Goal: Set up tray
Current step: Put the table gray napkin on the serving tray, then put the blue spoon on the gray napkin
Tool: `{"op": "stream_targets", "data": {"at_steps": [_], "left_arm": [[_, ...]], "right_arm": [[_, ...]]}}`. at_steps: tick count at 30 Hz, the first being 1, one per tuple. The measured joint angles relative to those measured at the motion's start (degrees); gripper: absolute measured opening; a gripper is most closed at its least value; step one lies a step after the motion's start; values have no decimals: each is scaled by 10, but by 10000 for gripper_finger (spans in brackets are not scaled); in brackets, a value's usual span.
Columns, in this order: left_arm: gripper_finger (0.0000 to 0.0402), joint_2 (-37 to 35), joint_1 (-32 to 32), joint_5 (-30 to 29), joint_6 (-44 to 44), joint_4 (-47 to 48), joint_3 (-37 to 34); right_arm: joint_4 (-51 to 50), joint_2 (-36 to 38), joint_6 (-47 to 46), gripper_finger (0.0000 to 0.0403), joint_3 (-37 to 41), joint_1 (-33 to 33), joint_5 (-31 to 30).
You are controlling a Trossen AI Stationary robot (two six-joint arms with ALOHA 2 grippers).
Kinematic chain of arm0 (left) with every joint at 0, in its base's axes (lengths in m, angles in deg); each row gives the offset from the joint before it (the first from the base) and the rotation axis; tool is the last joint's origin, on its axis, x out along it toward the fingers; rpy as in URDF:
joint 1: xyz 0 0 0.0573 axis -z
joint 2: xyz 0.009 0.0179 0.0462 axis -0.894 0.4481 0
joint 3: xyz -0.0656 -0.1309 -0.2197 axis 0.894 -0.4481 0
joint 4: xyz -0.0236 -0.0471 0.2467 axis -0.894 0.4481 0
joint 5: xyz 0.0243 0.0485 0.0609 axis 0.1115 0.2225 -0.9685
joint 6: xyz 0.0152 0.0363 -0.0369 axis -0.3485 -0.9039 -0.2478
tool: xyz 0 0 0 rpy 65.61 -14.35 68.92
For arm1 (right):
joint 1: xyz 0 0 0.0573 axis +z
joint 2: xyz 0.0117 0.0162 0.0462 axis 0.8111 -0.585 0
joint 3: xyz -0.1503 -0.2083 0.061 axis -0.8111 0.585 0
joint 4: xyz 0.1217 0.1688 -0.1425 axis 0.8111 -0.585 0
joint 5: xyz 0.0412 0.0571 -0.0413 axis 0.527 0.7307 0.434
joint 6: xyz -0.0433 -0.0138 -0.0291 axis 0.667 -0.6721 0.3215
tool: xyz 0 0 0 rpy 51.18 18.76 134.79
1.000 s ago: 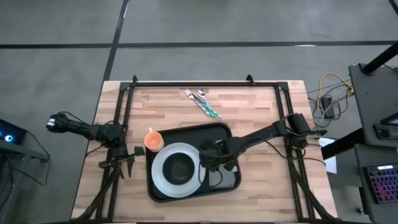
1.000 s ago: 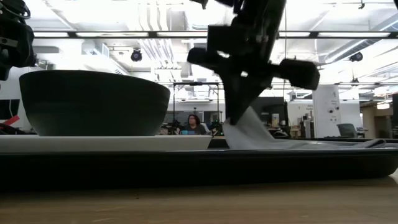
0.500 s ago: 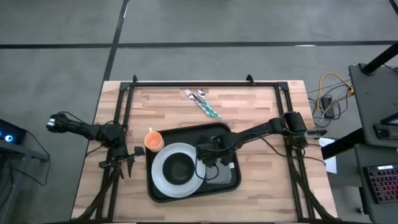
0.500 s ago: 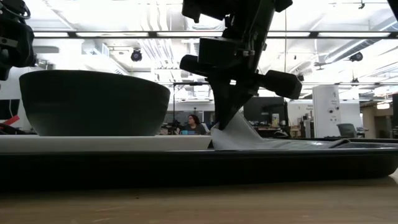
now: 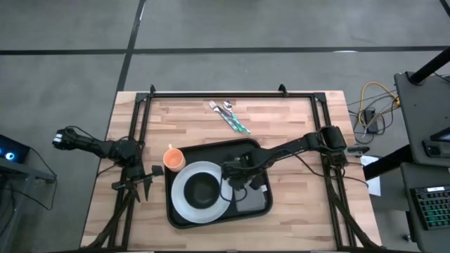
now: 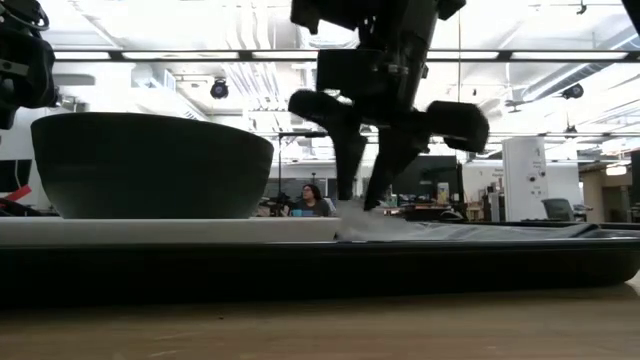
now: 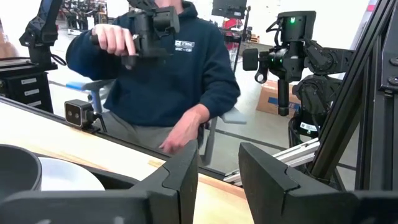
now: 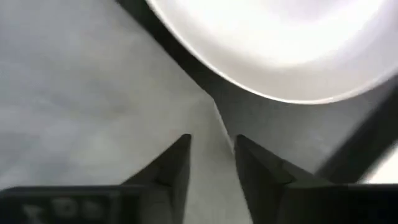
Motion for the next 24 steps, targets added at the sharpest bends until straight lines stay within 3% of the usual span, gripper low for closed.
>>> {"op": "stream_targets", "data": {"at_steps": [5,11,14,19,24], "left_arm": [[98,0,0,0,0,0,0],[98,0,0,0,0,0,0],[98,0,0,0,0,0,0],[98,0,0,0,0,0,0],[98,1,0,0,0,0,0]], "right_arm": [[-2,4,-42,184,-36,-2,-92],[0,17,-144,216,-93,-2,-94],[20,30,-179,215,-116,-2,-57],[75,67,-180,215,-112,-2,92],[84,115,-189,214,-74,7,96]]}}
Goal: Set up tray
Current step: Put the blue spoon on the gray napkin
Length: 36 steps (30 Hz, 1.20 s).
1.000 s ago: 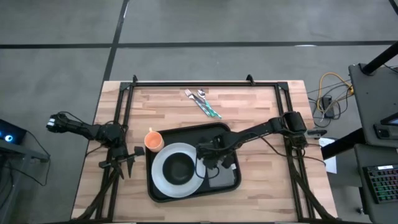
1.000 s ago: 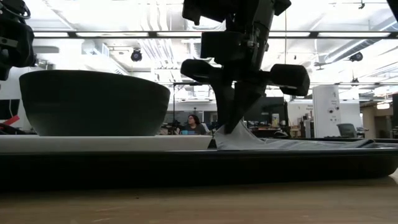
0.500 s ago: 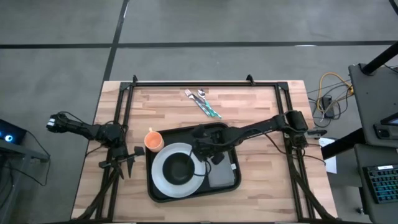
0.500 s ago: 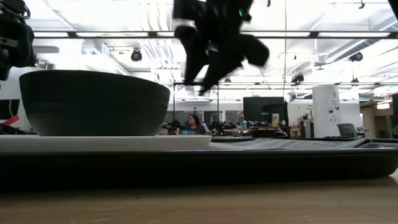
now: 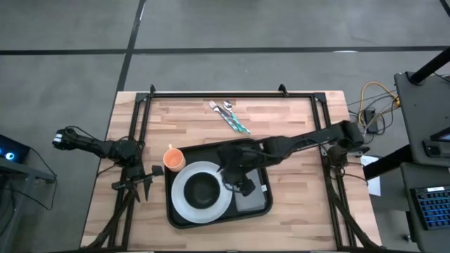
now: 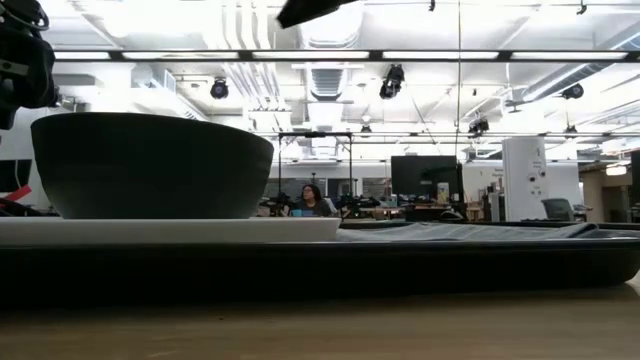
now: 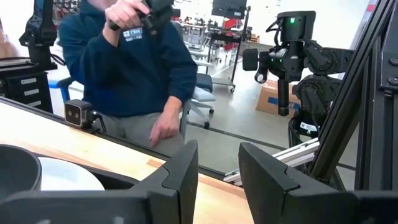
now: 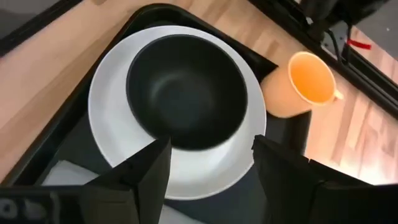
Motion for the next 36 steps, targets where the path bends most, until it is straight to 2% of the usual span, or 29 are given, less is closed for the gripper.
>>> {"op": "stream_targets", "data": {"at_steps": [4,15,21,28,36], "left_arm": [[98,0,0,0,0,0,0],[98,0,0,0,0,0,0],[98,-1,0,0,0,0,0],[98,-1,0,0,0,0,0],[98,-1,0,0,0,0,0]], "right_arm": [[25,44,-26,214,60,5,-2],[195,142,-52,214,274,14,2],[256,197,-53,215,355,22,5],[295,238,-50,215,404,22,4],[295,228,-63,215,399,22,4]]}}
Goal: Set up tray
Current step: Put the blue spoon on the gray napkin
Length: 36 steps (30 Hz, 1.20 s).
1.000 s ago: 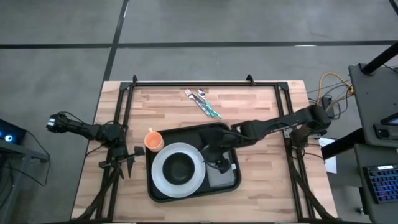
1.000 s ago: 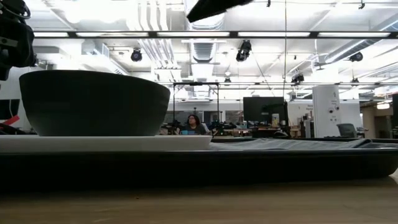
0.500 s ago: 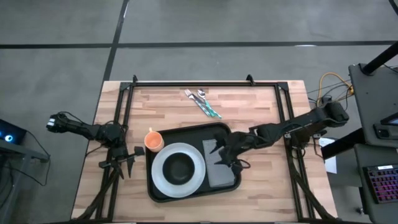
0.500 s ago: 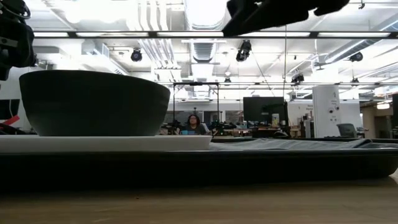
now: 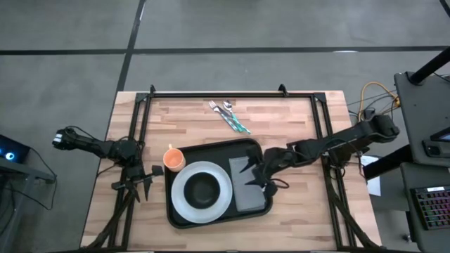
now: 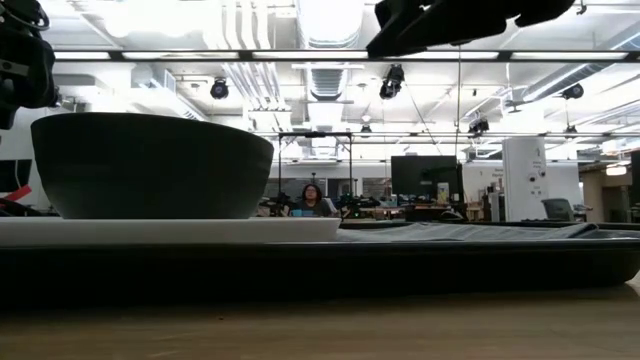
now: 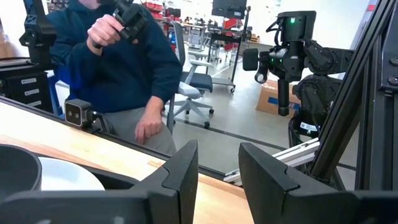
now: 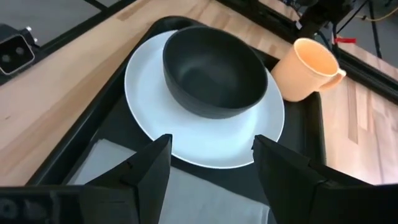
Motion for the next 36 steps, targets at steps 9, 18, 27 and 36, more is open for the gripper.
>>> {"op": "stream_targets", "data": {"at_steps": [9,18,27,36], "left_arm": [[98,0,0,0,0,0,0],[98,1,0,0,0,0,0],[98,1,0,0,0,0,0],[98,1,0,0,0,0,0]], "right_arm": [[11,-18,-1,215,-40,0,0],[-3,-38,-14,215,-95,0,-2],[-28,-37,17,215,-135,-20,-7],[-14,-37,29,215,-139,-119,-3]]}}
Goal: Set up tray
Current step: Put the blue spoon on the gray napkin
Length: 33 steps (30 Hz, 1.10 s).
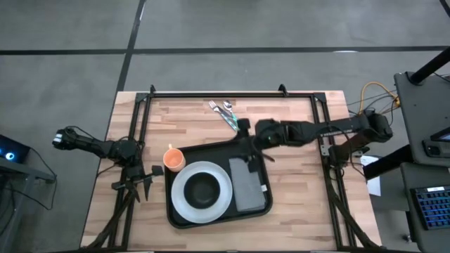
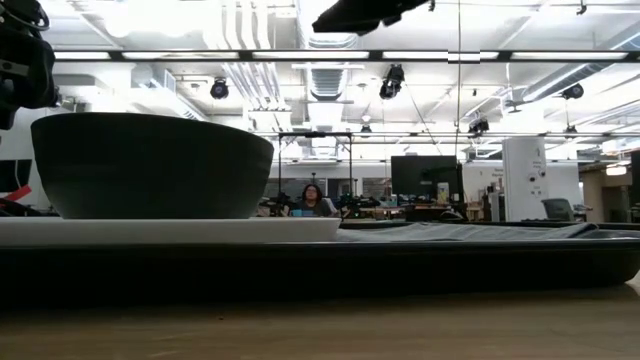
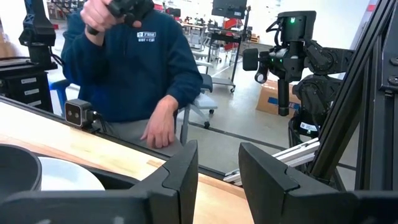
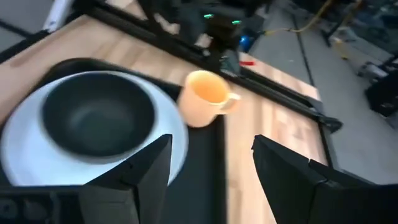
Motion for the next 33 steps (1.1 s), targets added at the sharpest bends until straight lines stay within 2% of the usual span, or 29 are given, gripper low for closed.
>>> {"op": "stream_targets", "data": {"at_steps": [7,14,22,25,30,33], "left_arm": [[98,0,0,0,0,0,0],[98,0,0,0,0,0,0],[98,0,0,0,0,0,0],[98,0,0,0,0,0,0],[98,0,0,0,0,0,0],[98,0,0,0,0,0,0]], "right_arm": [[9,0,4,215,8,-73,46],[12,-9,24,215,17,-125,49],[21,-102,69,215,19,-164,50],[43,-142,69,215,13,-177,30],[48,-193,81,214,-23,-198,-73],[49,-203,38,214,-47,-229,-50]]}}
